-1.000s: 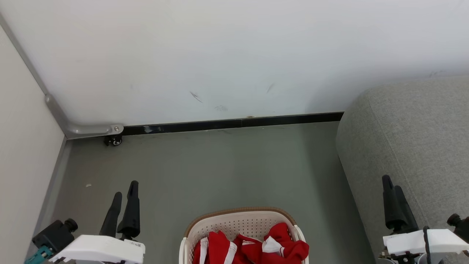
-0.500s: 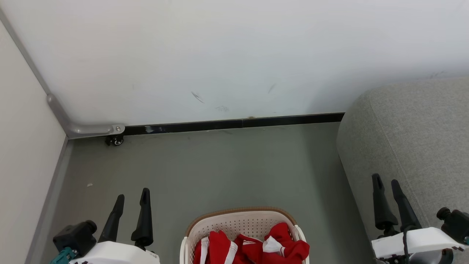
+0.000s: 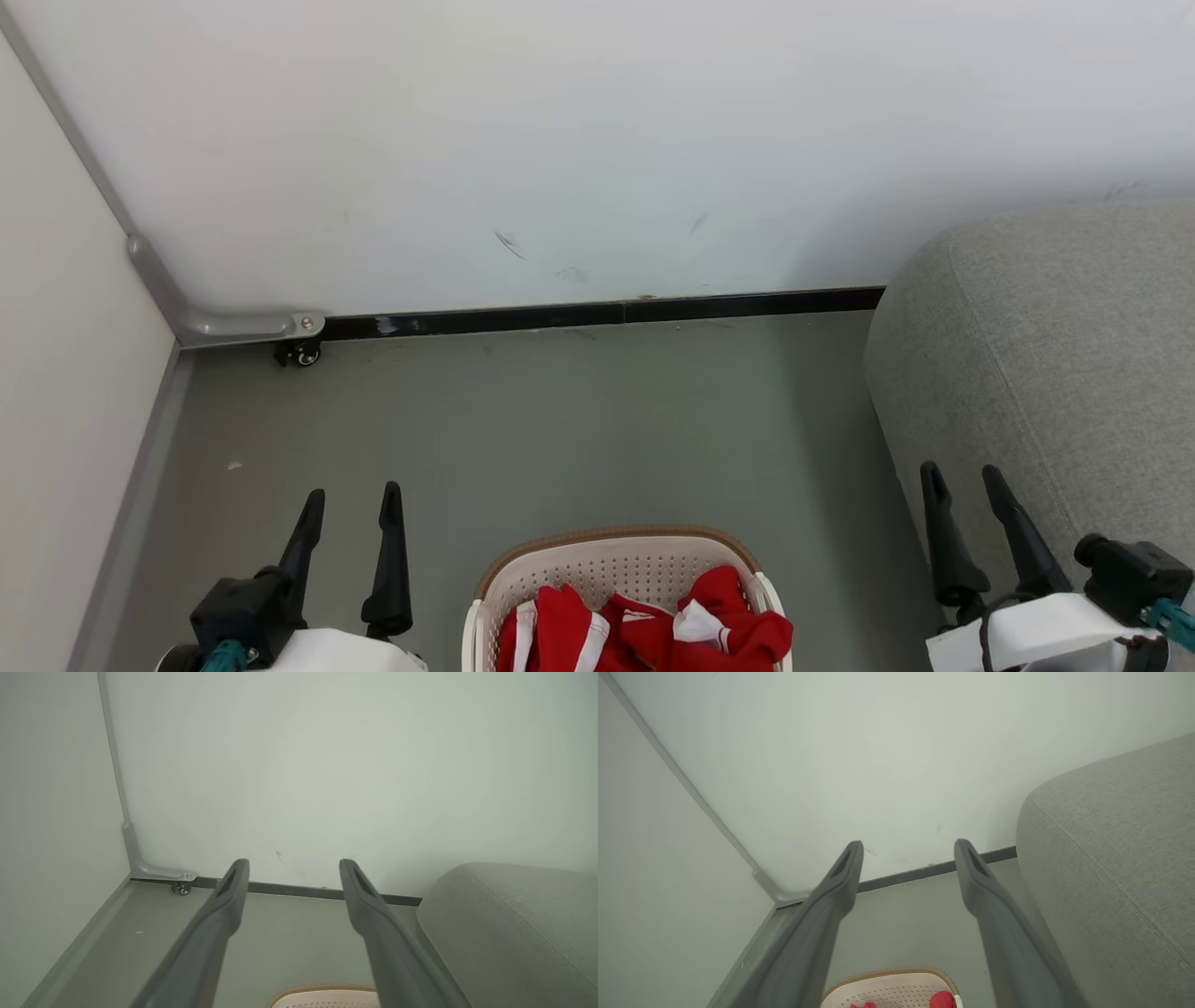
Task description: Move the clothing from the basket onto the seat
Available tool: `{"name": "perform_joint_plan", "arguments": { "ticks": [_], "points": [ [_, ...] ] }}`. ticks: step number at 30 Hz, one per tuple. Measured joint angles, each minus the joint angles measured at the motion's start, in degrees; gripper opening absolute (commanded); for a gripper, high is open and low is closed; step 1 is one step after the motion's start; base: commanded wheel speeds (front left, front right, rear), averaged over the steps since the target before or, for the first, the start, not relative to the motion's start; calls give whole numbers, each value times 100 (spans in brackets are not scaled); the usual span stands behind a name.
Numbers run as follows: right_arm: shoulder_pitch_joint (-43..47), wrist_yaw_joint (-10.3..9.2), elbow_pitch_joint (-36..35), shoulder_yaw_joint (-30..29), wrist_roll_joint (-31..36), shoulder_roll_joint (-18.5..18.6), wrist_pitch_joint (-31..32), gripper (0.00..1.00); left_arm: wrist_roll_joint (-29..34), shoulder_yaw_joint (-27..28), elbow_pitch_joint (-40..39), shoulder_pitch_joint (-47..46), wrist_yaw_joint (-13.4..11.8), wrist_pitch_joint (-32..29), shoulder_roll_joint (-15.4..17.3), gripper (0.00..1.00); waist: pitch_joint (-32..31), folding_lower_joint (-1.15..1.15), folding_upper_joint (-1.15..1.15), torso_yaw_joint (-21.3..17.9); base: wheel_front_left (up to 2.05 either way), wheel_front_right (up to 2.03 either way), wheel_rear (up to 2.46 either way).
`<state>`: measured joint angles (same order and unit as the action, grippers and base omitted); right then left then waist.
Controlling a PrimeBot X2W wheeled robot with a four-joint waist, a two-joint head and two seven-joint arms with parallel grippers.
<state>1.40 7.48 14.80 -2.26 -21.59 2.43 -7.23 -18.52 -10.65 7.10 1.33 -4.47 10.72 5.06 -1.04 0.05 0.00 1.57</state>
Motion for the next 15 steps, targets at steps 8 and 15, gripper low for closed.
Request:
{"name": "perform_joint_plan", "arguments": {
  "ticks": [8, 15],
  "points": [
    [74, 0, -45, -30, 755, 0, -59, 100, 660, -136, 76, 103, -110, 151, 30, 100, 4, -1, 0, 31, 0, 0, 0],
    [95, 0, -100, 19, 1137, -1, -137, 100, 1120, -207, 138, 103, -218, 275, 31, 100, 9, -1, 0, 44, 0, 0, 0]
  ]
}}
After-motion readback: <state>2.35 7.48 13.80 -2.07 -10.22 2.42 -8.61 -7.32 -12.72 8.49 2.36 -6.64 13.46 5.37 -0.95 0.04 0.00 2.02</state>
